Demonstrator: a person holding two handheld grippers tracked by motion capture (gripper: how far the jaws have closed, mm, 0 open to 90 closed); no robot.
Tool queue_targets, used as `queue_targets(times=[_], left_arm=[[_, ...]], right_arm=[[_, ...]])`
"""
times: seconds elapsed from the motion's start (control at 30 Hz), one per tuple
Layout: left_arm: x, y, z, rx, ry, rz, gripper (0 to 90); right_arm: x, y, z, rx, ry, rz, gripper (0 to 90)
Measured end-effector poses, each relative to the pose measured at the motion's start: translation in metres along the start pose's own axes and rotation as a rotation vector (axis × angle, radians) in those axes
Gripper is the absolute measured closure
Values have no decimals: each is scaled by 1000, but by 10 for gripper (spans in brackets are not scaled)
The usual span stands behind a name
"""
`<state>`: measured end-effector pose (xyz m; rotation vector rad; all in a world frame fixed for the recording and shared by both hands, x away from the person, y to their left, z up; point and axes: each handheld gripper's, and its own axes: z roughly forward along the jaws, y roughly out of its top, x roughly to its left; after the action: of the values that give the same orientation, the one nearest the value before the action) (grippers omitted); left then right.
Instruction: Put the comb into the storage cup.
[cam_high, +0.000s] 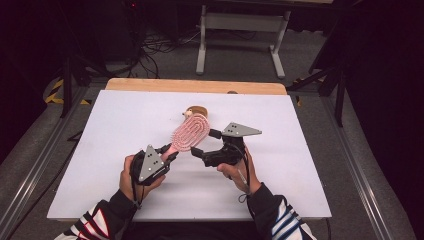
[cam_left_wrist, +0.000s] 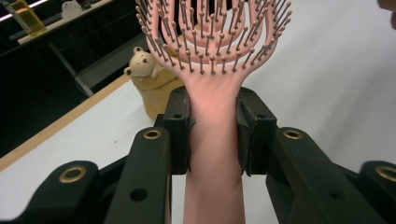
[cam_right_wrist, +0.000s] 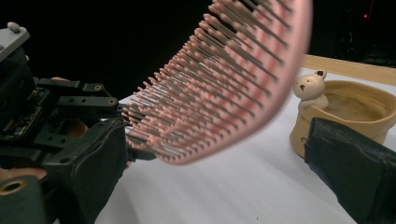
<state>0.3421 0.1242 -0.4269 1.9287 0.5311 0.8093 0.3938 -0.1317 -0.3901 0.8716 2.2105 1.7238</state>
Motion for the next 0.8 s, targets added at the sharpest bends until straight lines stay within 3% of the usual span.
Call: queue_targets(times=[0.1, 0.23, 0.33, 0.5, 0.6, 0.67, 0.8], left_arm=[[-7, 0, 4, 7, -14, 22, 699], [-17, 0, 10, 16, -38, 48, 698], [-20, -1, 15, 18, -44, 47, 698], [-23, -2, 21, 45, -51, 58, 698], [-25, -3, 23, 72, -36, 99, 698], [-26, -3, 24, 80, -38, 101, 699], [-27, -2, 25, 90, -30, 118, 699]], right_arm=[[1, -2, 3, -3, 31, 15, 88], [3, -5, 6, -2, 12, 14, 127], [2, -7, 4, -38, -3, 50, 209], [-2, -8, -4, -106, -6, 96, 442], [1, -8, -7, -125, -31, 74, 543], [3, -10, -9, -144, 0, 77, 570], [11, -9, -11, -148, 16, 24, 607]])
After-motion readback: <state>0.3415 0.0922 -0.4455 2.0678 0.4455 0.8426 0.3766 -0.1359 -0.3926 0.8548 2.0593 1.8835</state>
